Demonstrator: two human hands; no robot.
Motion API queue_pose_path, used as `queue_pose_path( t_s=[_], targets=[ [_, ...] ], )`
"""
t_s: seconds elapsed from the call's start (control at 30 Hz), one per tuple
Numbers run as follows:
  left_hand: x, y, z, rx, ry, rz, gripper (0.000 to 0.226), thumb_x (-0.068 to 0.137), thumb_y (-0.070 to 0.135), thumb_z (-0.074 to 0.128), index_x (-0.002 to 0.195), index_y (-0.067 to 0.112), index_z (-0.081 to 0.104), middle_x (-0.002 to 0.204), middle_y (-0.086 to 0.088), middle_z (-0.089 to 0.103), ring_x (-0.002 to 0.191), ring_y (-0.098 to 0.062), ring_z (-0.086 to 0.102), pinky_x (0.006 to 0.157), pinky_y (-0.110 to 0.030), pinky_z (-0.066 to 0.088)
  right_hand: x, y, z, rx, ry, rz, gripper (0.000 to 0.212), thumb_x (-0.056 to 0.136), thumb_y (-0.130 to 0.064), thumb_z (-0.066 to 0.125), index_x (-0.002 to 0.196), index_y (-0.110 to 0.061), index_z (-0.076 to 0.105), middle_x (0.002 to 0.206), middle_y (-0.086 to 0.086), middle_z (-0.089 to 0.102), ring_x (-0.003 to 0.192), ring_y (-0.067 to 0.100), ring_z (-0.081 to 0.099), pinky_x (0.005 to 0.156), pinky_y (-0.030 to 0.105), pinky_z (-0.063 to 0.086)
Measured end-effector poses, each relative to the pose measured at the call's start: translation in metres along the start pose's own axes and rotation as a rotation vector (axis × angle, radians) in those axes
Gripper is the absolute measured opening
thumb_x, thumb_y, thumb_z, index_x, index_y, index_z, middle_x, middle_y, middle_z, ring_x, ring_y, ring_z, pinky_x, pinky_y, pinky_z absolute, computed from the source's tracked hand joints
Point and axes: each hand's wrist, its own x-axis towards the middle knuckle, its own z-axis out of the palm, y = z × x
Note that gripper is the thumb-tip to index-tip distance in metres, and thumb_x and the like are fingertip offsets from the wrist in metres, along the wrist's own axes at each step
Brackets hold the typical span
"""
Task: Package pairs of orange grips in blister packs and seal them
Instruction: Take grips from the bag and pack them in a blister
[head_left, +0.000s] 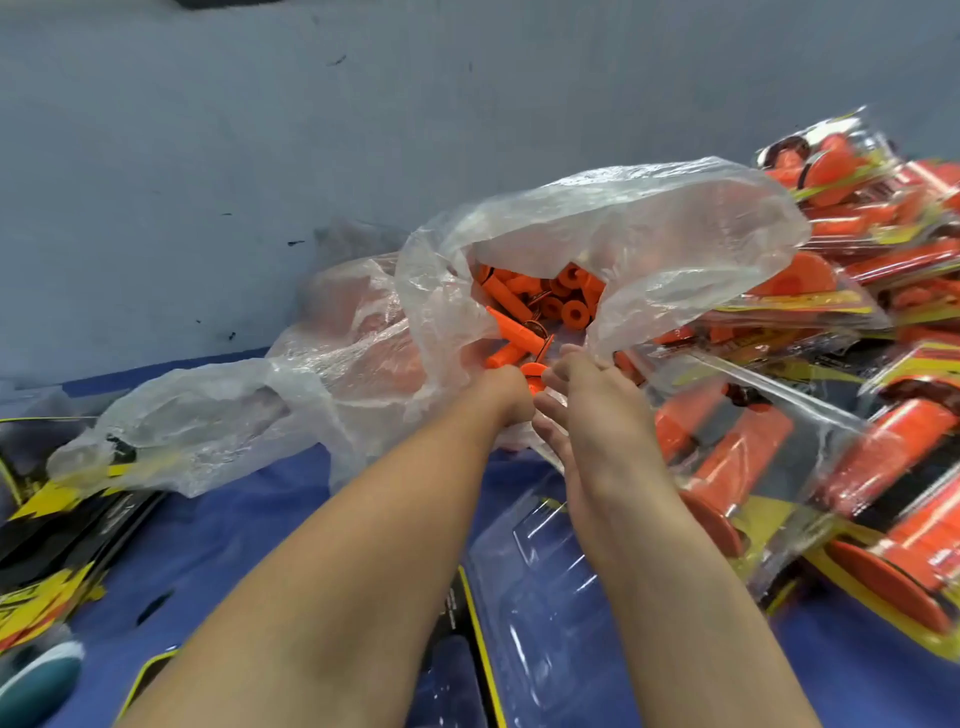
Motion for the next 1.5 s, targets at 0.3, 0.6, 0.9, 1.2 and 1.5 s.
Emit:
queue_pose_path(
  t_s=[0.3, 0.6, 0.9, 1.2, 1.5],
  targets=[
    [-0.029, 0.002, -0.022, -0.051, 0.385, 0.077, 0.025, 0.093, 0.036, 0.053, 0.086, 0.013, 0.060, 0.082, -0.002, 0.063, 0.078, -0.026, 0.059, 0.068, -0.032, 0.045, 0.000, 0.002, -0.009, -0.141, -0.120, -0.166, 0.011, 0.095, -0.022, 0.051, 0.100, -0.030, 0.057, 0.100, -0.002, 0.065, 0.092, 0.015, 0.062, 0.094, 0.040, 0.051],
    [-0.225, -0.061, -0.021, -0.594, 0.271, 0.186, 0.039, 0.082, 0.061, 0.054, 0.075, 0.023, 0.059, 0.057, 0.001, 0.060, 0.040, -0.012, 0.050, 0.040, -0.018, 0.037, -0.042, 0.010, -0.002, -0.183, -0.428, -0.340, 0.029, 0.093, -0.038, 0.058, 0.122, -0.037, 0.059, 0.110, -0.013, 0.068, 0.101, 0.008, 0.066, 0.091, 0.044, 0.055],
    [-0.280, -0.131, -0.021, -0.637, 0.603, 0.250, 0.041, 0.088, 0.066, 0.048, 0.121, 0.043, 0.053, 0.113, 0.028, 0.060, 0.099, 0.003, 0.061, 0.083, -0.031, 0.054, -0.110, 0.036, 0.038, -0.225, -0.525, -0.486, 0.023, 0.091, -0.035, 0.053, 0.090, -0.020, 0.071, 0.075, -0.006, 0.071, 0.068, 0.001, 0.064, 0.059, 0.011, 0.048],
    [-0.288, -0.160, -0.023, -0.468, 0.848, 0.299, 0.024, 0.101, 0.048, 0.040, 0.090, 0.033, 0.056, 0.077, 0.018, 0.062, 0.073, -0.006, 0.061, 0.067, -0.023, 0.048, -0.133, 0.050, 0.070, -0.360, -0.641, -0.471, 0.024, 0.087, -0.042, 0.052, 0.083, -0.025, 0.068, 0.068, -0.011, 0.065, 0.060, -0.002, 0.058, 0.053, 0.009, 0.044],
    [-0.291, -0.162, -0.025, -0.654, 0.645, 0.344, 0.022, 0.095, 0.043, 0.050, 0.091, 0.027, 0.065, 0.074, 0.015, 0.069, 0.064, 0.002, 0.063, 0.057, -0.006, 0.042, -0.134, 0.052, 0.062, -0.609, -0.543, -0.701, 0.021, 0.088, -0.048, 0.048, 0.077, -0.035, 0.060, 0.067, -0.018, 0.066, 0.056, -0.002, 0.061, 0.053, 0.005, 0.038]
  ],
)
